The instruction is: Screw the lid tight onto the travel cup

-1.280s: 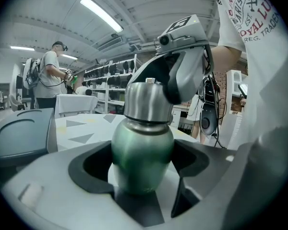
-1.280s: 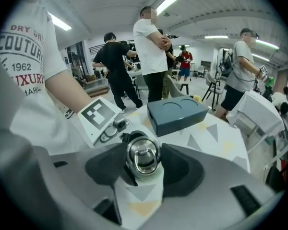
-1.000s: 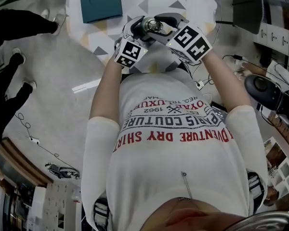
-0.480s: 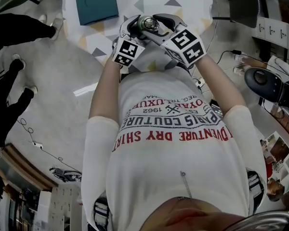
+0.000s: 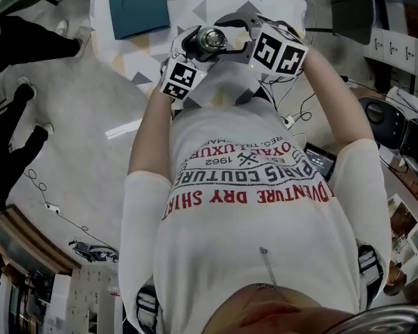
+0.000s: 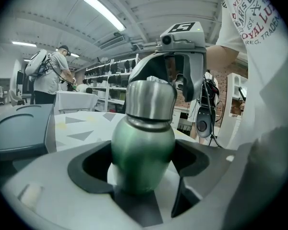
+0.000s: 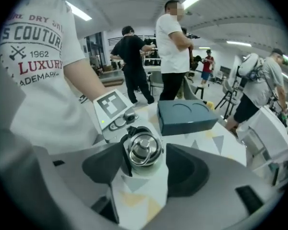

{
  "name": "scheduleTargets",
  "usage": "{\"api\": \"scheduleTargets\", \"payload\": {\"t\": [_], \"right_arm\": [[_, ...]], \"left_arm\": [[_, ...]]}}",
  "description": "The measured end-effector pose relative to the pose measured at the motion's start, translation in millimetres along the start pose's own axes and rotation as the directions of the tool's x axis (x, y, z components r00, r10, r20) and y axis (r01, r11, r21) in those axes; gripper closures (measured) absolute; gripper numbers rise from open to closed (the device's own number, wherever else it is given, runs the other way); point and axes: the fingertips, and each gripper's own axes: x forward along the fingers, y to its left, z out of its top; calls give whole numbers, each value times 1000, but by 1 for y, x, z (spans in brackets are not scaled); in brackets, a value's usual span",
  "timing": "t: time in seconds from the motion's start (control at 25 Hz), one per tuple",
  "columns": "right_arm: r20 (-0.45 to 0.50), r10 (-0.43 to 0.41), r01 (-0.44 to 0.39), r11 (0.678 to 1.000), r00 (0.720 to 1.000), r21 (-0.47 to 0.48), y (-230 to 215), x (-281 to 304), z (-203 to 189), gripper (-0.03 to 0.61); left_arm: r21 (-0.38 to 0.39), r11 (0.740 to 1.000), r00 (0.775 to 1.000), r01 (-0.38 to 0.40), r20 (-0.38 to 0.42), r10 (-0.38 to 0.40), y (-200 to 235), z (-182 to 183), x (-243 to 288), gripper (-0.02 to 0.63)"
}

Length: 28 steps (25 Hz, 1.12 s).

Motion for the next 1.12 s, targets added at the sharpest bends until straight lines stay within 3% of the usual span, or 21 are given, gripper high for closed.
{"api": "scheduleTargets", "payload": {"t": [0.2,0.28,0.44,0.6,0.76,0.88,1.12], "right_arm": [[-67,75,-80,994,995,-75,1,8,1,305],[-83,68,-76,992,994,-98,0,9,2,342],[-91,54,-62,994,994,-84,0,8,2,342],[-98,-1,-2,999,995,-37,-2,9,1,342],[-85,-116,122,991,990,64,-6,10,1,342],[-74,-213,224,951,974,211,-9,9,0,342],[-65,-404,390,811,912,435,-12,7,-2,342]], "left_arm": [[-2,1000,1000,0,-4,0,1,-3,0,232],[-4,1000,1000,0,-6,0,0,-3,-1,232],[-5,1000,1000,-2,-6,2,0,-2,-1,230],[-5,1000,1000,-2,-9,2,1,-3,1,230],[-5,1000,1000,-2,-14,2,2,-5,1,230],[-4,1000,1000,-2,-18,2,2,-5,1,230],[-8,1000,1000,3,-22,-3,1,-7,2,230]]}}
